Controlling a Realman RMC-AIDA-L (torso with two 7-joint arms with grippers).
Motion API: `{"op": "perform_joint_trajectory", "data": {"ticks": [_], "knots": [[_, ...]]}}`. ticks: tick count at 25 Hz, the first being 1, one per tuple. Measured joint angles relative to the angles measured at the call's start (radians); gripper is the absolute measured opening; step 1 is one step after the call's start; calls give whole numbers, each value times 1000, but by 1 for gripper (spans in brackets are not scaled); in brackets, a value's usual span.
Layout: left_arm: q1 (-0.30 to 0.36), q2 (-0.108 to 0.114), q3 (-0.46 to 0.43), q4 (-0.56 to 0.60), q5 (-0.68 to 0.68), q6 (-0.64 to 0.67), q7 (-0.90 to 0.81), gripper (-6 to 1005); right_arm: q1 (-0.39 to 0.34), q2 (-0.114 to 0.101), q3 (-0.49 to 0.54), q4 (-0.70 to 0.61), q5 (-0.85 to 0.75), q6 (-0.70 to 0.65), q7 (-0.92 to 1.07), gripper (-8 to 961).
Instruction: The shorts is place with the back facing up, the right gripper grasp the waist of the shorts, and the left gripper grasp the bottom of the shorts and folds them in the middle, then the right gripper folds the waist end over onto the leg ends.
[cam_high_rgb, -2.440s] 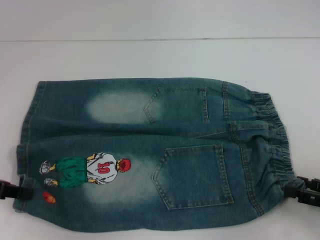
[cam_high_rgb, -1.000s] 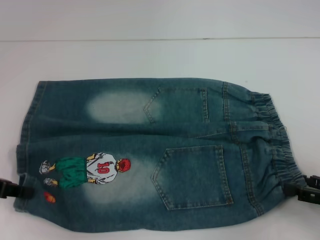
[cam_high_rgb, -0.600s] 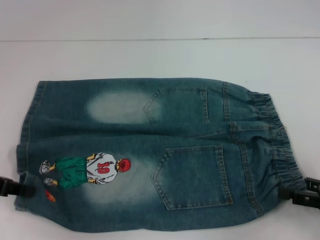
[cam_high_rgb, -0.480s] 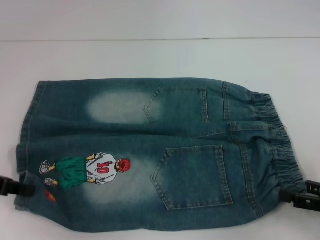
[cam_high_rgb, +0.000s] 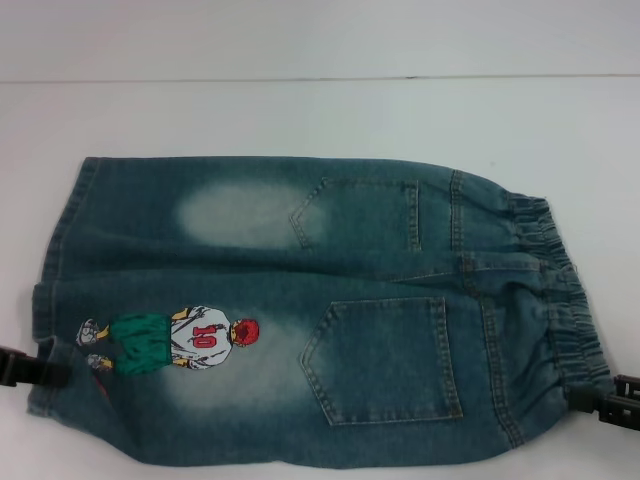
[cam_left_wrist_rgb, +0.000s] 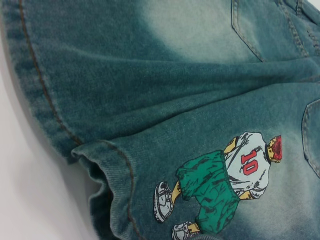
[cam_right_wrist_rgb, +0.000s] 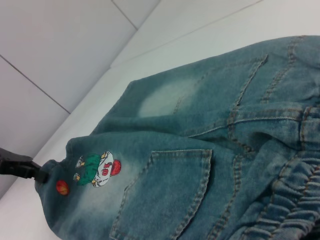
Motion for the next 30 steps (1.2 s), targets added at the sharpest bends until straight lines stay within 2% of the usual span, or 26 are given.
{"op": "perform_joint_trajectory", "data": {"ticks": [16,24,30], "knots": [[9,-3,-1,-1,-2,1,2,41,15,-3,-18,-4,-32,-6,0,55],[17,-3,-13,-1,-3,6,3,40,15,-10,-31,-4,-29,-8,-2,55],[28,5,-49,0,-8,12,10,40,16,-20,-29,-4,-22,-25,0,54]]}}
